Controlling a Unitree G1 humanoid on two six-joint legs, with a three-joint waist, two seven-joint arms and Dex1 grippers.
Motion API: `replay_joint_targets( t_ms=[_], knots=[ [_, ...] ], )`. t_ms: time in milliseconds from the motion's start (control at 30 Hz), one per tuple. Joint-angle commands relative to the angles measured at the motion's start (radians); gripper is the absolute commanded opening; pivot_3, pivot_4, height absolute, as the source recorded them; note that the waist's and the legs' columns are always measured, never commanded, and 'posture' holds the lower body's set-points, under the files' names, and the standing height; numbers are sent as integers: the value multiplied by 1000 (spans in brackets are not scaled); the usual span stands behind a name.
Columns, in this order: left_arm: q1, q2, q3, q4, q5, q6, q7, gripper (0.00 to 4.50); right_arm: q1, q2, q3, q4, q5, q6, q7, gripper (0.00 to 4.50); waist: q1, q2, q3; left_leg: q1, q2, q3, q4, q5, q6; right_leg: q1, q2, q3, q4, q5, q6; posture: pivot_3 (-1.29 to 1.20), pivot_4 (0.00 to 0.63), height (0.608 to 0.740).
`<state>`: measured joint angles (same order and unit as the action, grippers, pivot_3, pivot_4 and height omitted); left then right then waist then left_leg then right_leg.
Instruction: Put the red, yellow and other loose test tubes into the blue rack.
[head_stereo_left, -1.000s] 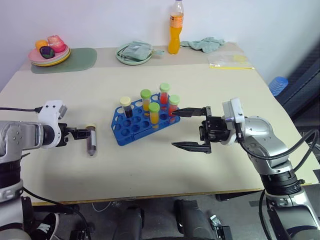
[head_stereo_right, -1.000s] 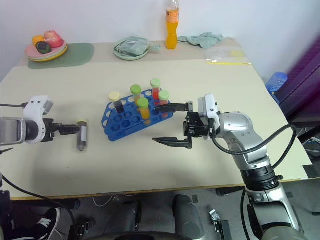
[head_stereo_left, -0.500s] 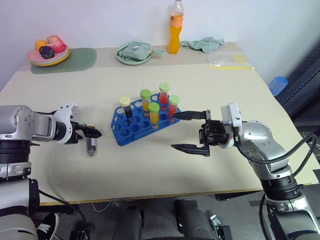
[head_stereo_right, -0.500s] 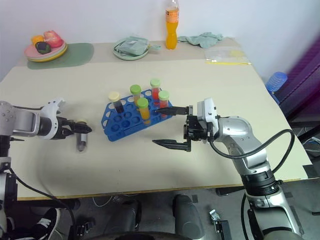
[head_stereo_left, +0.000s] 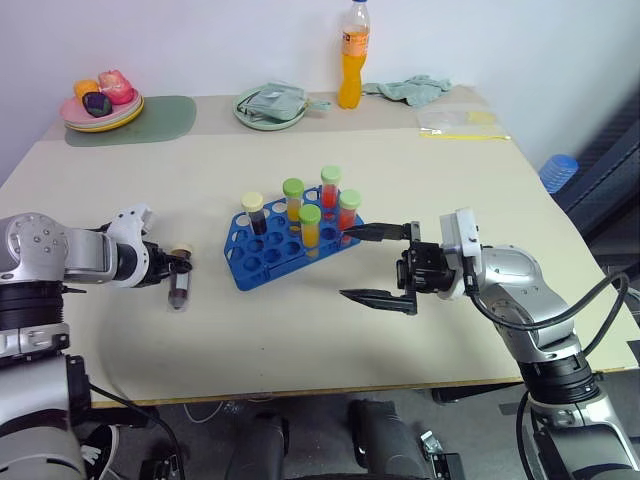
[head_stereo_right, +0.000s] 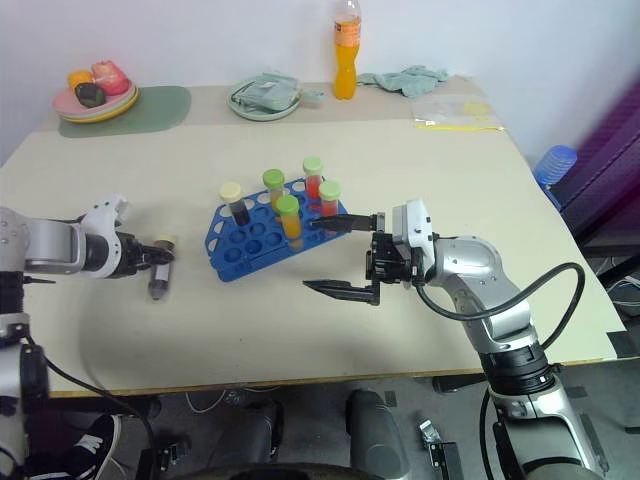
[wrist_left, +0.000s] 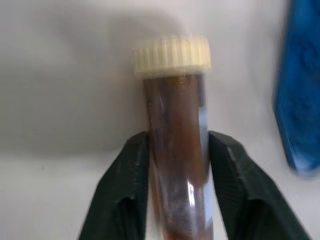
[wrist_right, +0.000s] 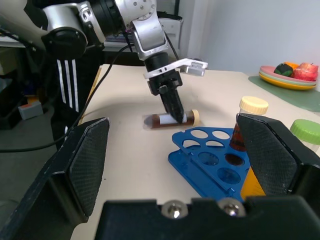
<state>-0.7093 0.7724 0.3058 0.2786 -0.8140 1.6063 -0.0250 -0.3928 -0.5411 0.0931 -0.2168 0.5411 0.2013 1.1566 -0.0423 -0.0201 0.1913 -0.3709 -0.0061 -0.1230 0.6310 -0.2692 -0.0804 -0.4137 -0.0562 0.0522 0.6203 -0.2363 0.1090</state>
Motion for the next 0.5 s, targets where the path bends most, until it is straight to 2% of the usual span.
replay_joint_targets(
  t_ms=[33,133,267,300,400,500],
  knots=[
    [23,-23,77,-204,48,-41,47,1721,-3,6,-13,-23,-5,-18,-9,4500,0,0,0,0,0,0,0,0,0,0,0,0,0,0,0,0,150,740],
    [119,-69,88,-417,83,-340,-55,1721,-3,8,-13,-18,-16,-25,-13,4500,2,0,0,-1,-1,0,-1,1,-3,0,-1,0,-1,1,0,0,150,740],
    [350,-89,70,-645,208,-719,-199,1721,-13,10,-21,5,-27,-38,-17,4500,-3,0,0,-1,-1,2,-2,3,-5,-1,-2,1,-3,1,-1,0,150,740],
    [381,-104,78,-669,227,-779,-209,1721,-14,9,-23,7,-27,-38,-16,4500,-1,0,0,0,-1,3,-3,3,-5,-1,-2,2,-3,1,-1,0,150,740],
    [511,-80,-9,-737,387,-1099,-342,1721,-8,-4,-32,17,-29,-44,-6,4500,7,0,0,-1,0,3,-2,3,-5,-1,-1,2,-3,1,-3,0,150,740],
    [576,-128,-53,-738,440,-1206,-358,1721,-4,-14,-39,26,-35,-54,-6,4500,22,0,0,-1,-1,3,0,3,-5,1,-2,2,-5,0,-5,0,150,740]
  ],
)
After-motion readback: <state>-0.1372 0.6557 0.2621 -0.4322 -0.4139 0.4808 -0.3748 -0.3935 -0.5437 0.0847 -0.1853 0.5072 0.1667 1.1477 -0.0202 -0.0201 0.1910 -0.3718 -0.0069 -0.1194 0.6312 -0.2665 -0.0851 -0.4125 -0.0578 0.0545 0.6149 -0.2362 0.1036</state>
